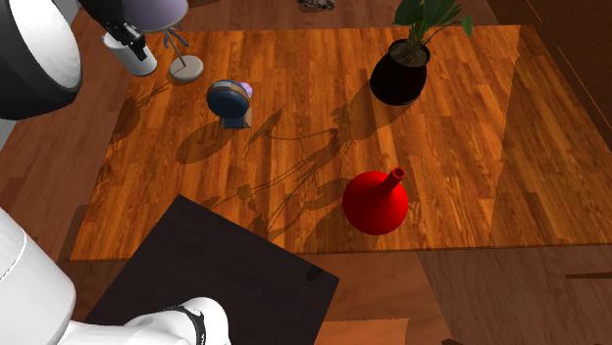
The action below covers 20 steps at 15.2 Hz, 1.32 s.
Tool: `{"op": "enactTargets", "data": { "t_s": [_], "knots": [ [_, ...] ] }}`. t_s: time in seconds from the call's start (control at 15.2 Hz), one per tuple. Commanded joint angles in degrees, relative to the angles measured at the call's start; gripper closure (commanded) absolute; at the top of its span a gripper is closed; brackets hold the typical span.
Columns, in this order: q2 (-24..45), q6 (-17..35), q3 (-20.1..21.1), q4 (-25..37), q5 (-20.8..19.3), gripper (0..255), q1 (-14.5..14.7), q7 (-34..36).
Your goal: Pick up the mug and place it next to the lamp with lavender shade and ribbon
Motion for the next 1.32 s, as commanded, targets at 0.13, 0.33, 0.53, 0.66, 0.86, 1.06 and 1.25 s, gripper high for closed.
{"op": "enactTargets", "data": {
  "t_s": [0.13,0.33,0.53,0.66,0.86,1.06,1.25],
  "knots": [
    [1.3,2.5,-0.4,-1.3,-0.6,255,0.2,0.4],
    [2.4,4.3,-0.7,-2.0,-1.1,255,0.4,0.7],
    [3.6,6.0,-1.0,-2.5,-1.6,255,0.6,0.9],
    [4.4,7.1,-1.3,-2.8,-2.0,255,0.8,1.1],
    [5.7,8.7,-1.7,-3.2,-2.5,255,1.0,1.4],
    [7.1,10.3,-2.1,-3.4,-3.0,255,1.3,1.7],
    [8.5,11.8,-2.5,-3.6,-3.6,255,1.6,2.0]
  ]
}}
